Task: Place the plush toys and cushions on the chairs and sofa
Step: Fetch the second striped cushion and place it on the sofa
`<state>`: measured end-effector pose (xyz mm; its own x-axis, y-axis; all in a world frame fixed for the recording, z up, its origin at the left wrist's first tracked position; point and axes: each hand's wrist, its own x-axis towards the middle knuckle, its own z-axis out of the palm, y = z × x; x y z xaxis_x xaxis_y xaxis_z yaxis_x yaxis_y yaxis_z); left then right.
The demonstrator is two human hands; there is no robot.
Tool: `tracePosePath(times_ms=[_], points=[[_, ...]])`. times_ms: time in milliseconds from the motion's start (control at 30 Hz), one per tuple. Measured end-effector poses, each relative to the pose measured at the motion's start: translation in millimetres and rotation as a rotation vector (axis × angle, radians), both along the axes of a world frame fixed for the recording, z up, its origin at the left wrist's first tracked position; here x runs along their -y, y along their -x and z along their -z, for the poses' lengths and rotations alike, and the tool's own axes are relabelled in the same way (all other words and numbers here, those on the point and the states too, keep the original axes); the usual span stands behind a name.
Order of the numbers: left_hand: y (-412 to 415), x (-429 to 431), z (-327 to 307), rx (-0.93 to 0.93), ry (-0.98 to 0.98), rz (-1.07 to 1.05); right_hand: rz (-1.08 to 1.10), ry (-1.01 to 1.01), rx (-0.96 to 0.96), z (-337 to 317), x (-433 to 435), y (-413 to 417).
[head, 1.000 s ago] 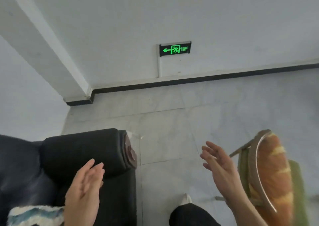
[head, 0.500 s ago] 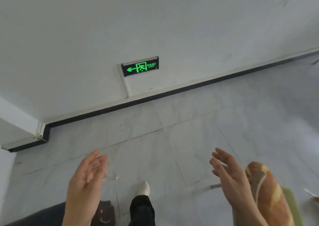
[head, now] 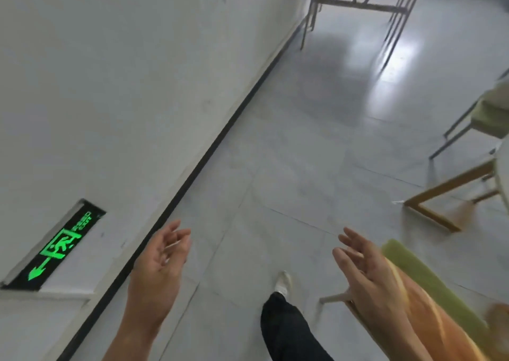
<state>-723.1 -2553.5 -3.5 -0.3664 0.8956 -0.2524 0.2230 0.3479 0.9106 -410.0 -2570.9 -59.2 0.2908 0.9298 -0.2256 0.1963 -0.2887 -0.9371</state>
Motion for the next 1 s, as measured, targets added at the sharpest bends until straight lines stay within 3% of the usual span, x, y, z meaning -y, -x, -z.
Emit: tracePosePath(times_ms=[233, 433, 700, 1000], points=[[-60, -211, -10, -0.023, -0.019, 0.179, 0.09, 0.01, -0.086, 14, -201, -31], [-68, -353, -34, -0.047, -0.048, 0.158, 0.043, -0.019, -0.026, -12, -369, -47], [-71, -592, 20, 0.035, -0.042, 0.1, 0.063, -0.017, 0.044, 10, -598, -61], [-151, -912, -5, 0.027, -0.065, 0.44, 0.262, -0.038, 0.077, -30, -829, -118]])
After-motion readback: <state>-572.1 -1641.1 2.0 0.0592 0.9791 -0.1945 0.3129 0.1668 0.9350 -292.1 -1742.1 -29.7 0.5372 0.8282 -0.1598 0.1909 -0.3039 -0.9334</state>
